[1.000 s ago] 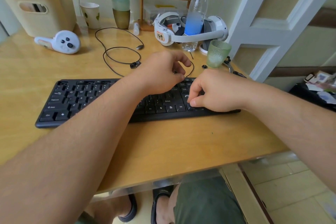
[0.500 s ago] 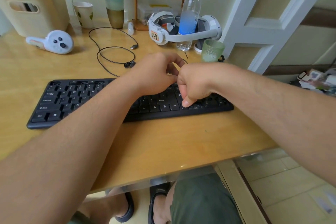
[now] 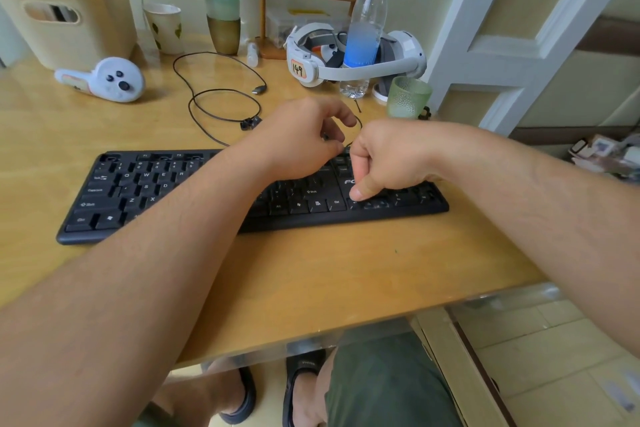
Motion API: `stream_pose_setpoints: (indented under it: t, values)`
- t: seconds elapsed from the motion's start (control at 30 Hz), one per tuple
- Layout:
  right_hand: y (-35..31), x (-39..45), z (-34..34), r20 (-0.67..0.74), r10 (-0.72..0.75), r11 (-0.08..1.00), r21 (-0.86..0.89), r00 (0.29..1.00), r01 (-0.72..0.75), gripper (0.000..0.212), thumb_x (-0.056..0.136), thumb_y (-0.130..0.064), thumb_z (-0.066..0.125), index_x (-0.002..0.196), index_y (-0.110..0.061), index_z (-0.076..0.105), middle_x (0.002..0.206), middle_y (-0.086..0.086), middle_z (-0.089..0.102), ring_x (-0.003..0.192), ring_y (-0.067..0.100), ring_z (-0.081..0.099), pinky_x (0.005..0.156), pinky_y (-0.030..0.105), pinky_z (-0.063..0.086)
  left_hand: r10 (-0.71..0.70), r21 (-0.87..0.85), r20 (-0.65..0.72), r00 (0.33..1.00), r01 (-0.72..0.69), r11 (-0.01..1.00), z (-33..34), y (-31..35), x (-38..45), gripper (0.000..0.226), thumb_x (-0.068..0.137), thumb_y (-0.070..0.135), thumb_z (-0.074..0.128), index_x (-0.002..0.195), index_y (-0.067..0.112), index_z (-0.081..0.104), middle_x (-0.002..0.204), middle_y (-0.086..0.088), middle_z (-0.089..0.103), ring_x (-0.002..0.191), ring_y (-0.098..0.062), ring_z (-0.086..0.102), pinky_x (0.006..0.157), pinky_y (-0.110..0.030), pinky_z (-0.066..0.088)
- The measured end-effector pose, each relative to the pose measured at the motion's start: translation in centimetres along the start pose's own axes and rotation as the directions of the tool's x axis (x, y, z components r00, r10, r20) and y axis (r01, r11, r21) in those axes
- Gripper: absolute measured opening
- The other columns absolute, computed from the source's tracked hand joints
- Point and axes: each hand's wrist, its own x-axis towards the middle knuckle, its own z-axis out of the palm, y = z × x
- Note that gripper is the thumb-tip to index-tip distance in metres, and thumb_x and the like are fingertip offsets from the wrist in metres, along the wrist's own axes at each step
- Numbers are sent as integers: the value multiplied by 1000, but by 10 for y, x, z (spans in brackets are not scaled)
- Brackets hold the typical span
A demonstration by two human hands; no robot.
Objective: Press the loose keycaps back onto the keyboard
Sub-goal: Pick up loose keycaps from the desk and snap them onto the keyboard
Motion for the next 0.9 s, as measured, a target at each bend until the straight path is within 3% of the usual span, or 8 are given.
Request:
stream_pose_setpoints:
  t: [0.2,0.4,0.57,0.63,0.77,0.9]
  values:
    - [5,0,6,2,-9,995,-95,1000,9,22,82,-31,87,79,-23,66,82,-4,68,75,14,61,62,29,44,3,28,13,1000,-4,1000,2,-2,1,33,94,19,70,121,36,63,97,16,71,88,3,58,74,-17,41]
    - [4,-4,2,-54,-18,997,68,998,22,22,83,-31,86,79,-22,67,79,-2,65,75,17,61,65,32,51,21,30,-4,1000,-21,999,1,-1,1,32,93,19,68,120,36,64,95,17,70,87,2,58,73,-13,41]
    - [-5,-1,9,1,5,996,-87,1000,-5,19,88,-26,80,83,-19,64,78,-2,61,73,16,57,56,26,42,19,38,7,1000,-19,999,3,-1,1,31,93,19,70,120,35,64,96,16,70,85,-1,57,77,-23,43]
    - [-4,-3,5,1,9,996,-93,1000,-9,17,87,-24,82,84,-18,66,80,-1,63,75,17,58,59,27,47,15,43,1,1000,-15,999,3,0,0,31,93,20,70,119,36,64,96,16,71,86,-5,58,80,-26,45]
    - [5,-4,3,-20,50,997,57,999,-48,21,83,-30,85,80,-19,67,90,6,68,90,28,67,81,45,59,7,25,3,1000,-7,1000,1,1,0,31,94,19,68,120,35,65,98,15,71,92,-7,61,84,-26,47]
    - [4,-2,12,-11,47,998,53,999,-46,23,86,-30,83,79,-20,63,82,1,63,77,20,58,62,29,46,17,58,27,1000,-18,998,2,3,0,31,93,19,69,119,35,66,97,16,71,85,-2,57,80,-26,46]
